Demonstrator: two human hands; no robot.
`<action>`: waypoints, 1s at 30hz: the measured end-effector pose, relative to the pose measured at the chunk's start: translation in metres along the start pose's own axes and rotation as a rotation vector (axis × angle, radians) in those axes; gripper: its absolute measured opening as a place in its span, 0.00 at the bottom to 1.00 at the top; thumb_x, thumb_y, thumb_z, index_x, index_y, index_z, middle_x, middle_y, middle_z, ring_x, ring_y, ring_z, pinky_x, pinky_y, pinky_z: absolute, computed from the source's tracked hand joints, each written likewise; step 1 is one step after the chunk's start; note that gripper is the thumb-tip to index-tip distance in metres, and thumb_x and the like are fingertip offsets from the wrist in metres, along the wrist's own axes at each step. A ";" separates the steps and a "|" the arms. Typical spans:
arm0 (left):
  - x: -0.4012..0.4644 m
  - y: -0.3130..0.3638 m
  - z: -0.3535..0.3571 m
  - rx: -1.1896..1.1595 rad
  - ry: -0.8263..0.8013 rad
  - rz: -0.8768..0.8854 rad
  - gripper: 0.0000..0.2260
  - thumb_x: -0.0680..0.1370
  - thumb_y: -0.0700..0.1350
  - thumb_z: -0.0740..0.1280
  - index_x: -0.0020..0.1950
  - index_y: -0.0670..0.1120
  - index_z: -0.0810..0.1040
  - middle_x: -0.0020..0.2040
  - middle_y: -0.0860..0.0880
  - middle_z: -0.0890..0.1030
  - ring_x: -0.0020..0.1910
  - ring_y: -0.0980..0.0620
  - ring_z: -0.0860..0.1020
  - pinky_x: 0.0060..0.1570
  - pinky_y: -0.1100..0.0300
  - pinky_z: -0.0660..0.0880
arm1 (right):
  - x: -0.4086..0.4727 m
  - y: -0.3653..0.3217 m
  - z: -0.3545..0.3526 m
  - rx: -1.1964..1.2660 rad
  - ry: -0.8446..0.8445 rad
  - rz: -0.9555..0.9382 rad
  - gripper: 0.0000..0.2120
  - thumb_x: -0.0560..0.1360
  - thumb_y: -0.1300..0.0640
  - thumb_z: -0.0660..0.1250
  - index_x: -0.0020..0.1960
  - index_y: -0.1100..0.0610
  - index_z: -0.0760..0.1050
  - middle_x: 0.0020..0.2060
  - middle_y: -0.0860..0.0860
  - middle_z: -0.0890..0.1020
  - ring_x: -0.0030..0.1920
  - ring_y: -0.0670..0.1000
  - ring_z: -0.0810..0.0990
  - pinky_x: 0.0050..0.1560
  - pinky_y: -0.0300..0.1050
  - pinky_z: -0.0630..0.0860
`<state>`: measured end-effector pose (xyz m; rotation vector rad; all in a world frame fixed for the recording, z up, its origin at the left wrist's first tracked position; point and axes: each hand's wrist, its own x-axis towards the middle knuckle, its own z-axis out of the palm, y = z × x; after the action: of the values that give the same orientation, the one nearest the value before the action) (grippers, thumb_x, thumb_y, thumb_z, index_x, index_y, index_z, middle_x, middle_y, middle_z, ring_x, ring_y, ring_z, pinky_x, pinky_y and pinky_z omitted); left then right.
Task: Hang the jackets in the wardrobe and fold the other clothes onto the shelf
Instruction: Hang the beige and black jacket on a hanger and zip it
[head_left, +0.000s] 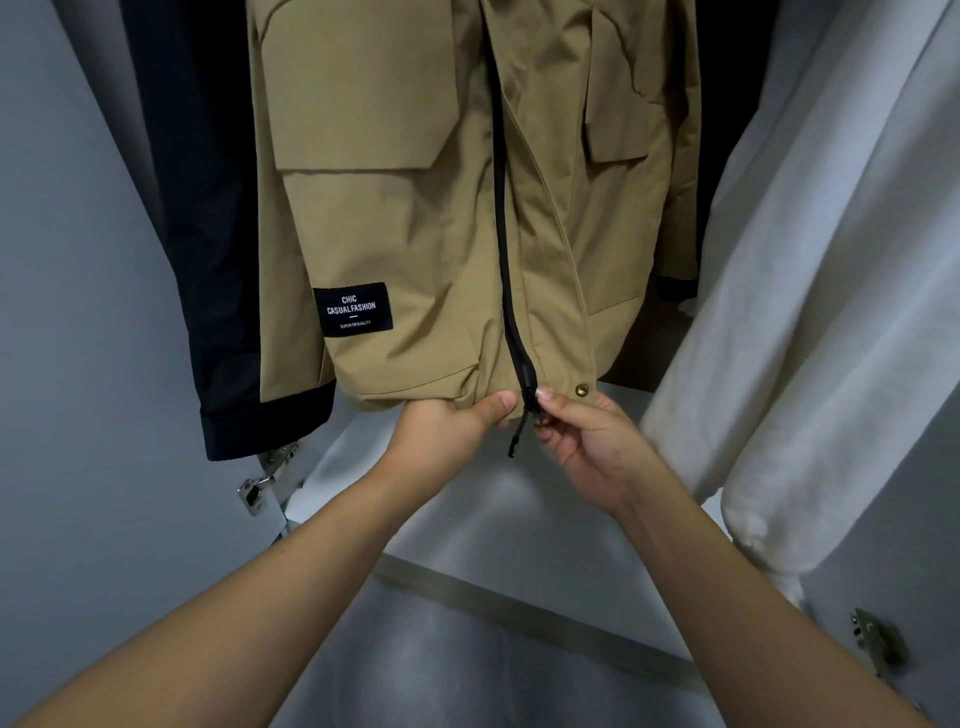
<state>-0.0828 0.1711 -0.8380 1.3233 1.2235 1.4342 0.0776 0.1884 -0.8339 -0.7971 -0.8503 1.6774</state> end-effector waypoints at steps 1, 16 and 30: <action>0.001 0.003 -0.002 -0.005 -0.024 -0.059 0.04 0.74 0.40 0.74 0.45 0.49 0.83 0.41 0.52 0.86 0.43 0.56 0.84 0.46 0.69 0.76 | 0.000 0.000 0.000 -0.013 0.003 0.002 0.07 0.73 0.67 0.68 0.50 0.60 0.77 0.40 0.53 0.81 0.38 0.47 0.78 0.35 0.36 0.73; -0.009 0.063 0.003 1.130 -0.141 0.153 0.13 0.73 0.60 0.69 0.41 0.51 0.78 0.36 0.54 0.80 0.41 0.50 0.79 0.40 0.57 0.75 | 0.013 -0.026 -0.022 0.016 -0.042 0.055 0.03 0.67 0.60 0.73 0.40 0.58 0.80 0.36 0.55 0.82 0.36 0.49 0.82 0.33 0.39 0.78; -0.003 0.021 0.017 1.019 -0.025 0.277 0.06 0.74 0.51 0.67 0.40 0.52 0.75 0.32 0.57 0.76 0.35 0.53 0.74 0.32 0.59 0.65 | 0.009 -0.025 -0.018 -0.172 -0.056 0.008 0.09 0.67 0.57 0.71 0.43 0.60 0.75 0.36 0.52 0.81 0.38 0.48 0.79 0.37 0.39 0.72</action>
<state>-0.0649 0.1657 -0.8183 2.2300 1.9190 0.9365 0.1028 0.2045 -0.8235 -0.8739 -1.0423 1.6563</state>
